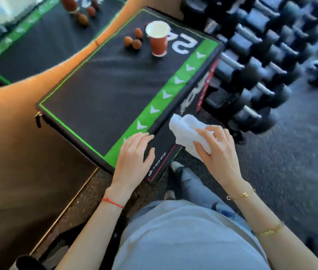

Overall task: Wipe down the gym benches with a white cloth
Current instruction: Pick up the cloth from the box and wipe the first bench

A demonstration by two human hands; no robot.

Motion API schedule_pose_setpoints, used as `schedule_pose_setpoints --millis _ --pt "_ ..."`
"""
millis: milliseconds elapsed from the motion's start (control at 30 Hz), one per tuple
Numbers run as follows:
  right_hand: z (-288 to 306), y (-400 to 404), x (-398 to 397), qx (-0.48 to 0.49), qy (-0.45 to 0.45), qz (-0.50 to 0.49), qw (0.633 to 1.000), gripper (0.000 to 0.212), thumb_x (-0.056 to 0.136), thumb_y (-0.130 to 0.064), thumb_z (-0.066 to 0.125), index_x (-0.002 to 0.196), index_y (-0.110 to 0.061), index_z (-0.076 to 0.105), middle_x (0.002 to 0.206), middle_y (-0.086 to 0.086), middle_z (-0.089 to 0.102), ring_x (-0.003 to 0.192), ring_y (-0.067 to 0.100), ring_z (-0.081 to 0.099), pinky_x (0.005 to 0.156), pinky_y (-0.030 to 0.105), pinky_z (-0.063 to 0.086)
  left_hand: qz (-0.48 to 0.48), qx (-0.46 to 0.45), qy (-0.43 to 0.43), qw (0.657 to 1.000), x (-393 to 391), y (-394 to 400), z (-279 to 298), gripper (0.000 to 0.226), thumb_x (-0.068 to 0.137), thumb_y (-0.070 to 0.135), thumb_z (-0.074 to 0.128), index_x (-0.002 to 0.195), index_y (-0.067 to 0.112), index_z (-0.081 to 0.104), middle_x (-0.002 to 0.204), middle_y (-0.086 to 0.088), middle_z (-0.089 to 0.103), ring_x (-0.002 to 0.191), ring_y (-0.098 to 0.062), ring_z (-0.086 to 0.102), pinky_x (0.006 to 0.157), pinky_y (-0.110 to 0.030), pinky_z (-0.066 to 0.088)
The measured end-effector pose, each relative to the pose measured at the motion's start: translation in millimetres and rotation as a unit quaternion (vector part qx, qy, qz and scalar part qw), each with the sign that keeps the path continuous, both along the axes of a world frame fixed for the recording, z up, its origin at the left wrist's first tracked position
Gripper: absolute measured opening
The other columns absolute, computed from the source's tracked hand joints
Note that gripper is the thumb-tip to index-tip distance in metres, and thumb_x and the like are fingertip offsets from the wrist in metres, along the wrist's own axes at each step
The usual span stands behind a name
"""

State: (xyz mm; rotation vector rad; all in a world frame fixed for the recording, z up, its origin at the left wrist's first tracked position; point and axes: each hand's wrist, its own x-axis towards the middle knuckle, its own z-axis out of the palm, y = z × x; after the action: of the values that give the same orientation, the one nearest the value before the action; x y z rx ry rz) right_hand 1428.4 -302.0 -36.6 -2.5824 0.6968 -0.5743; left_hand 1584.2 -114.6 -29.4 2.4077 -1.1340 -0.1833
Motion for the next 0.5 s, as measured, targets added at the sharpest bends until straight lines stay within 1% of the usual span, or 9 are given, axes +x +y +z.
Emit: schedule_pose_setpoints --millis 67,200,333,500 --pt "2 17 -34 -0.003 0.004 -0.049 0.999 0.025 0.094 -0.021 0.065 0.117 -0.011 0.064 0.11 0.01 0.057 0.09 0.029 0.05 0.082 0.042 0.044 -0.048 0.003 0.001 0.999 -13 0 3 0.032 0.095 0.019 0.059 0.126 0.012 0.063 0.129 -0.002 0.062 0.126 -0.019 0.054 0.113 -0.033 0.033" --pt "4 47 -98 -0.017 0.013 -0.144 0.989 0.026 0.092 -0.018 0.069 0.116 -0.01 0.066 0.108 0.011 0.058 0.087 0.029 0.051 0.082 0.042 0.044 -0.131 0.004 0.018 0.991 -43 -2 5 0.031 0.096 0.02 0.057 0.125 0.012 0.063 0.127 -0.002 0.064 0.124 -0.018 0.055 0.108 -0.039 0.043" --pt "3 71 -161 -0.024 0.007 -0.226 0.974 0.024 0.093 -0.019 0.066 0.116 -0.012 0.066 0.109 0.01 0.058 0.086 0.027 0.051 0.083 0.04 0.044 -0.198 -0.001 0.028 0.98 -81 -10 3 0.03 0.096 0.022 0.056 0.124 0.013 0.064 0.125 0.0 0.064 0.12 -0.015 0.056 0.105 -0.035 0.045" --pt "1 89 -239 -0.021 0.011 -0.316 0.948 0.023 0.094 -0.02 0.065 0.115 -0.012 0.065 0.109 0.009 0.057 0.089 0.026 0.049 0.085 0.039 0.043 -0.268 -0.002 0.029 0.963 -139 -27 1 0.03 0.097 0.023 0.055 0.125 0.014 0.063 0.126 0.0 0.064 0.12 -0.014 0.056 0.104 -0.036 0.047"
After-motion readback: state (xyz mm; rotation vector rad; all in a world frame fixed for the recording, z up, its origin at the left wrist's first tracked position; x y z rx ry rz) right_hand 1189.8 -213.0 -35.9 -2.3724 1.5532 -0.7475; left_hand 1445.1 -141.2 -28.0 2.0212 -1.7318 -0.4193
